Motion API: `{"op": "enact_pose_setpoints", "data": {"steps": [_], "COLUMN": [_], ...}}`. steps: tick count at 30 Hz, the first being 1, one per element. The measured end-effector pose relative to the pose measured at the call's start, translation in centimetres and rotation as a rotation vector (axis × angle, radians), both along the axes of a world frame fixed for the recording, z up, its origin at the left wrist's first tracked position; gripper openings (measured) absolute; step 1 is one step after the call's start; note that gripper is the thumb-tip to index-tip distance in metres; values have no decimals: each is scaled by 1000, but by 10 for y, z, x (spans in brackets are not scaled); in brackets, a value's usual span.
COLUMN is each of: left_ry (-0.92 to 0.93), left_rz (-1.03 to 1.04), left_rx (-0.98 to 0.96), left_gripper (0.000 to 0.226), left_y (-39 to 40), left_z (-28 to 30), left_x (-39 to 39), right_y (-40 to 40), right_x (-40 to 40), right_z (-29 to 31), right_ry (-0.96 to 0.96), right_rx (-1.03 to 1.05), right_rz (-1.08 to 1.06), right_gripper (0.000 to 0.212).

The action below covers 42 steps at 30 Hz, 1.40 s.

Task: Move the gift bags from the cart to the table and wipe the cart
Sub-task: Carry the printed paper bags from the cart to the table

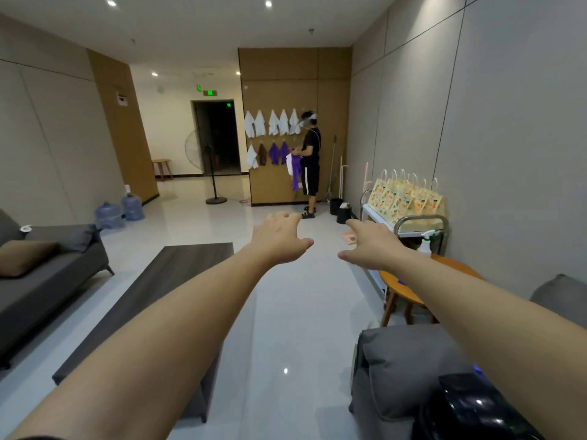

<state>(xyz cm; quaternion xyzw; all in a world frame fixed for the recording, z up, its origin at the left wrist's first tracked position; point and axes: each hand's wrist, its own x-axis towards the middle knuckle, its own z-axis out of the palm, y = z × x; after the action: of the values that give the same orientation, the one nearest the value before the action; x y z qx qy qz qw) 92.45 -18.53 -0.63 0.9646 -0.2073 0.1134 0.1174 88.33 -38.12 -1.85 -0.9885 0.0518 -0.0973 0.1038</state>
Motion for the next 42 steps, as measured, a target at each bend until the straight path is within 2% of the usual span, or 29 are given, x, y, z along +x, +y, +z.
{"op": "enact_pose_setpoints", "data": {"steps": [7,15,25,34,38,42], "left_ry": [-53,-64,-46,-33,-20,45], "left_rz": [18,27,8,-134,-211,-263], "left_rx": [-5,-13,-7,31,12,34], "left_gripper": [63,62,58,59,58,65], "left_y": [-40,-84,-104,-150,-181,-212], "left_z": [6,30,12,3,0,-23], "left_x": [158,326,525,756,845,917], "right_y": [-38,-78,-97,-138,-161,-189], "right_x": [166,348,538,724,792,850], "right_z": [-7,18,-3,-11,-12,-27], "right_ry": [-29,-35,-19,-17,-7,39], "right_rx": [11,4,-19,3,14,50], "right_rz": [35,40,48,-102,-182,-248], "right_gripper": [83,86,77,71,78,73]}}
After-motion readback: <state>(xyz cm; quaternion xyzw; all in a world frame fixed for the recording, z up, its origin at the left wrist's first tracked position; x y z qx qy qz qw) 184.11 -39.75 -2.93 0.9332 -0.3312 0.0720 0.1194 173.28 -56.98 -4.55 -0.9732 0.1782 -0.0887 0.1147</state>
